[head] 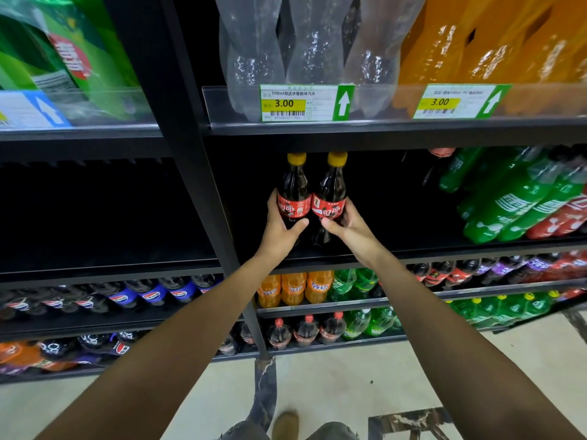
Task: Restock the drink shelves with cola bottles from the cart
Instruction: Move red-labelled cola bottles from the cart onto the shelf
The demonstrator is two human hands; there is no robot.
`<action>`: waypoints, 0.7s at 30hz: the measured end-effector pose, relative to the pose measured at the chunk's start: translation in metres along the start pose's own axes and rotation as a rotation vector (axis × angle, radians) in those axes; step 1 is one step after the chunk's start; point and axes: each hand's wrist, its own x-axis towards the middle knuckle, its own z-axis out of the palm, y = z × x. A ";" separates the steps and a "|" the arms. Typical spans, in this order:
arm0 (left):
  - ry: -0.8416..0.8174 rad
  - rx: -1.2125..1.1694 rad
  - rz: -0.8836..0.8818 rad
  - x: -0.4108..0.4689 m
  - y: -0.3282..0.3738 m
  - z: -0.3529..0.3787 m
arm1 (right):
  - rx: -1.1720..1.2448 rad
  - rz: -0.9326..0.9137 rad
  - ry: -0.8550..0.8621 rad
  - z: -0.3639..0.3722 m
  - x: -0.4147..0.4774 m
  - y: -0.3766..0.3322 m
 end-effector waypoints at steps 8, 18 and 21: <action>0.066 0.209 -0.265 0.003 -0.031 0.018 | -0.107 0.088 0.251 0.024 0.011 0.038; 0.309 0.203 -0.242 0.041 -0.050 0.020 | -0.179 -0.035 0.398 0.042 0.061 0.052; 0.382 0.237 -0.198 0.060 -0.059 0.018 | -0.155 -0.070 0.407 0.048 0.093 0.054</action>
